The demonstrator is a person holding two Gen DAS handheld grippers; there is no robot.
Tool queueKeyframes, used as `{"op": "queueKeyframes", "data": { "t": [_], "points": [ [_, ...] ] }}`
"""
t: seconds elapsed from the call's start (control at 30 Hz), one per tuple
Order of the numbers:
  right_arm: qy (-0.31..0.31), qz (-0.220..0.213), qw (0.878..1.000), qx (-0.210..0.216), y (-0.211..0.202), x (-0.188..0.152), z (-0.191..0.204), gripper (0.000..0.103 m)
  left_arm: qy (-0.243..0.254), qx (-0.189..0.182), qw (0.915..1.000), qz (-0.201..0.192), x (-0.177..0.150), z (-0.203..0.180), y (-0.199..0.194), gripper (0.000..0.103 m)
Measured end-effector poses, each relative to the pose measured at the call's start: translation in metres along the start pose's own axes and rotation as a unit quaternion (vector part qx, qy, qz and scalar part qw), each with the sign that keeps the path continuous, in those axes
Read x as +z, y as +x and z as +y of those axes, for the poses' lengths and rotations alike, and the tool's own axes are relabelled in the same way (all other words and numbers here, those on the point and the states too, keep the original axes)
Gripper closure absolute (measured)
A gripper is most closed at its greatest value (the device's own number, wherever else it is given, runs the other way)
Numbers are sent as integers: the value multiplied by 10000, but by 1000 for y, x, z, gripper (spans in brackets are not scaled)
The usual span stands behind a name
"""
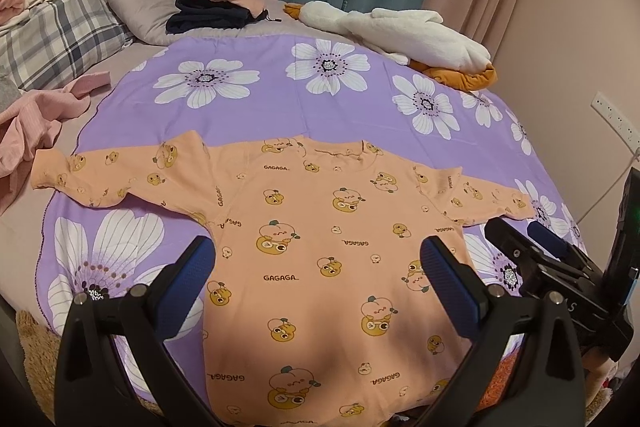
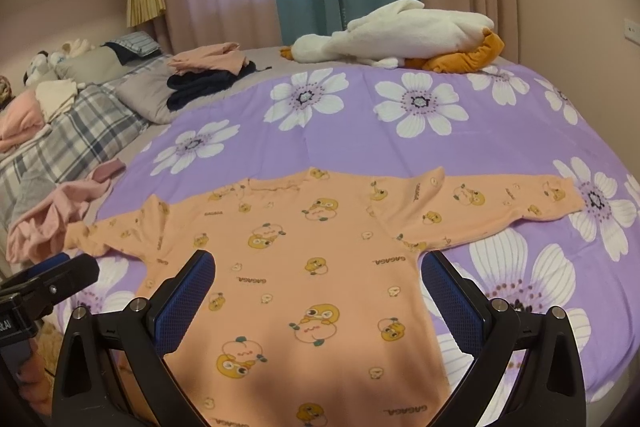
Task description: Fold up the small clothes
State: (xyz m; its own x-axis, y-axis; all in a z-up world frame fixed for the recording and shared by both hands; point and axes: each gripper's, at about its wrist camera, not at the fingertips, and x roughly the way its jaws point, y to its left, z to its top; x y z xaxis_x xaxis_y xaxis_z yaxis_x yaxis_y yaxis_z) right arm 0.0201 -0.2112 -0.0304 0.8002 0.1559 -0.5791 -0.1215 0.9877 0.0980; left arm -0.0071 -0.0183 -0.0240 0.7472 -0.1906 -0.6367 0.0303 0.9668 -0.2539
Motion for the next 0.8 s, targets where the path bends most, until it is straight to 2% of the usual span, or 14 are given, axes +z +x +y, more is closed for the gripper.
{"op": "queueKeyframes", "data": {
  "t": [0.8],
  "points": [
    [22, -2, 10000, -37, 0, 0, 1, 0, 28, -74, 10000, 13, 0, -3, -2, 1]
  ]
}}
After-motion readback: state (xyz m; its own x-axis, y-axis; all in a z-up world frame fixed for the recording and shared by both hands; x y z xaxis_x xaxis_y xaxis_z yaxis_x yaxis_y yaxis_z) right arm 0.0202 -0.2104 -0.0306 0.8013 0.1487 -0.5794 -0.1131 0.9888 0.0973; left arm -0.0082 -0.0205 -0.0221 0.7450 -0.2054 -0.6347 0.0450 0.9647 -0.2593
